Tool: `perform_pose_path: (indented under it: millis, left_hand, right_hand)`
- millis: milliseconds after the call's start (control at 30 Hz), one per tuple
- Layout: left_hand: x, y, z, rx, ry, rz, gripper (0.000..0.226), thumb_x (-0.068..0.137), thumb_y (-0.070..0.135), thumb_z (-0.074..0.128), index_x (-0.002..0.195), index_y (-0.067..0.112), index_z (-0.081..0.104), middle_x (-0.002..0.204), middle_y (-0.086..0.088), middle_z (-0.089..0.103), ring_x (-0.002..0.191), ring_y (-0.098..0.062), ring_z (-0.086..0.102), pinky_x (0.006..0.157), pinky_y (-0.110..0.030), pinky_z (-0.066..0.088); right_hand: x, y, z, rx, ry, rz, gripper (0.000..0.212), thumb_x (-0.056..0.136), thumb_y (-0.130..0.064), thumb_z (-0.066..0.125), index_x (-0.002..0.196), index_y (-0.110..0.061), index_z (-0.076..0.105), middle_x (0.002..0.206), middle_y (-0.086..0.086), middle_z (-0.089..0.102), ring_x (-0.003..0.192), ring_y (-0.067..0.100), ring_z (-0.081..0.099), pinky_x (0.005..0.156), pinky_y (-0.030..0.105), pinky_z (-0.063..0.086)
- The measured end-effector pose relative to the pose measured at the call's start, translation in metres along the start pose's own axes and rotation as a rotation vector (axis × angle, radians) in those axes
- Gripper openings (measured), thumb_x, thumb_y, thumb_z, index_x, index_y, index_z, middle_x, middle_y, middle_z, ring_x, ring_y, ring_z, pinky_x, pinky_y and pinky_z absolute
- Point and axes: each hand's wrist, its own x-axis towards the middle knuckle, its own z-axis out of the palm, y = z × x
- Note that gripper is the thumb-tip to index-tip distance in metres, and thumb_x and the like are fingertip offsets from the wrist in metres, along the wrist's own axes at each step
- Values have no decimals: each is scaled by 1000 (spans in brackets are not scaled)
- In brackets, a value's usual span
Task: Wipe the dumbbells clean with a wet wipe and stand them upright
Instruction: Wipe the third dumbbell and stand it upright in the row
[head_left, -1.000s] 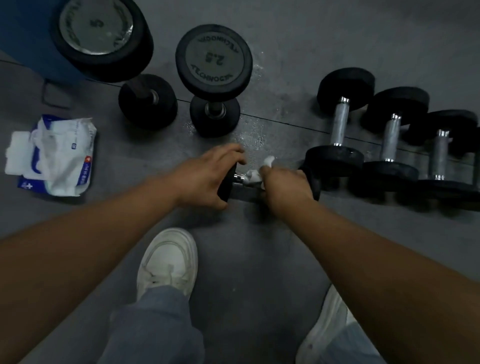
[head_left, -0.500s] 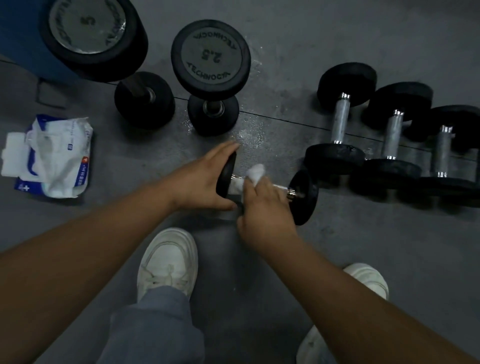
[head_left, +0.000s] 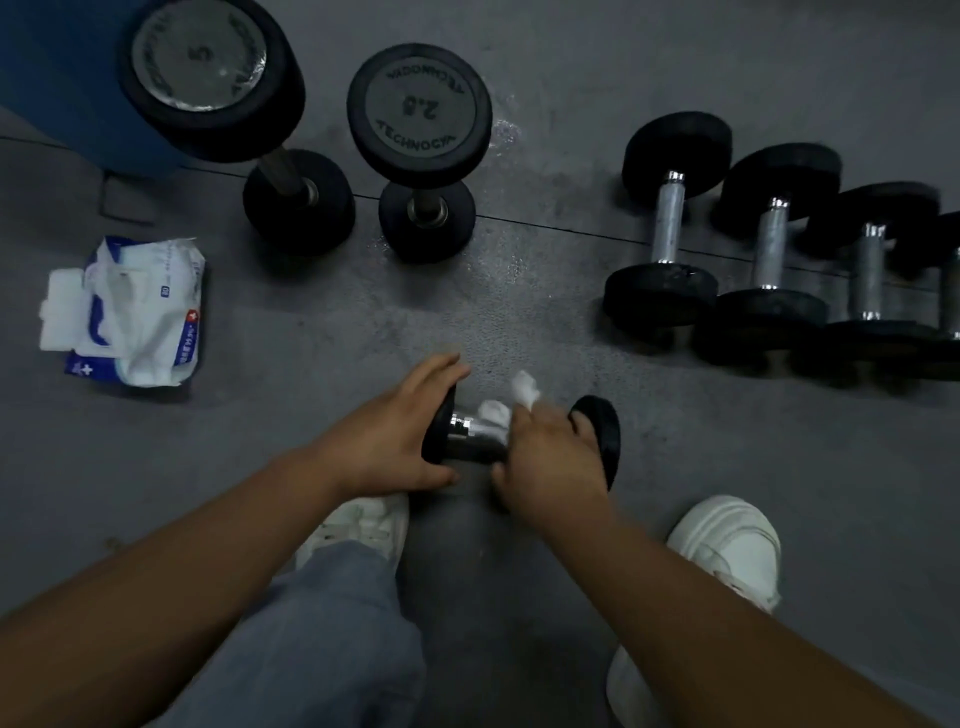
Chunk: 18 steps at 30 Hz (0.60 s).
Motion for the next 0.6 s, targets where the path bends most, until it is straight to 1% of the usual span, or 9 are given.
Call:
perform_pose_path:
  millis: [67,167,267,300,367,400,500,533,600]
  left_hand:
    - [-10,1,7,-15,-2,-5,117,66,43,84,156,31,11,161,20,-6,143,-8,26,104,-21,35]
    - [-23,0,14,-63,-19,-32,118,65,43,85,156,31,11,162,18,-3,144,-5,24,107,-18,32]
    - [-32,-2,20,-40,-57,-34,120,65,50,84,156,34,8,163,18,-3,143,2,19,110,-14,25]
    - [-35,-1,22,-31,-62,-24,119,65,49,84,156,33,9,163,17,0,142,3,20,109,-11,22]
    - [-41,0,26,-29,-69,-8,116,66,47,83,156,33,11,163,15,5,144,1,21,112,-11,21]
    - [-45,1,27,-25,-94,3,116,66,48,82,155,34,10,163,16,4,145,1,18,114,-13,20]
    - [-53,-3,25,84,-168,55,123,65,58,80,155,38,0,160,23,-12,142,7,3,112,-11,12]
    - [-54,-3,23,118,-177,71,124,64,60,80,155,38,-2,159,23,-13,140,8,1,111,-10,10]
    - [-51,-1,23,129,-184,87,124,64,59,82,156,33,2,162,17,-5,143,4,6,108,-7,6]
  right_hand:
    - [-8,-8,9,-9,6,26,43,92,-24,50,134,-15,46,132,11,47,121,30,45,105,42,30]
    - [-19,-17,25,-2,-22,-105,52,89,-21,55,139,-14,44,136,12,47,123,31,46,108,45,29]
    - [-25,-7,25,-4,-86,19,46,92,-20,52,137,-18,43,139,9,44,125,28,43,110,42,24]
    - [-29,-10,25,-2,-100,4,46,94,-20,49,139,-16,41,140,11,42,124,29,42,109,43,26]
    - [-39,-22,28,8,-156,-133,49,96,-19,45,144,-15,34,140,13,41,125,32,41,107,43,28]
    - [-44,-26,29,17,-179,-154,48,96,-17,44,143,-15,35,137,12,44,123,31,43,106,42,28]
    - [-44,-10,29,1,-194,-10,33,95,-13,42,129,-18,44,127,11,53,114,29,52,102,40,33]
    - [-43,-3,29,-17,-217,-16,34,96,-13,42,129,-17,44,126,12,53,112,30,54,100,38,35]
    - [-38,4,26,-37,-307,-110,37,96,-14,48,132,-17,43,126,13,53,108,31,57,96,38,40]
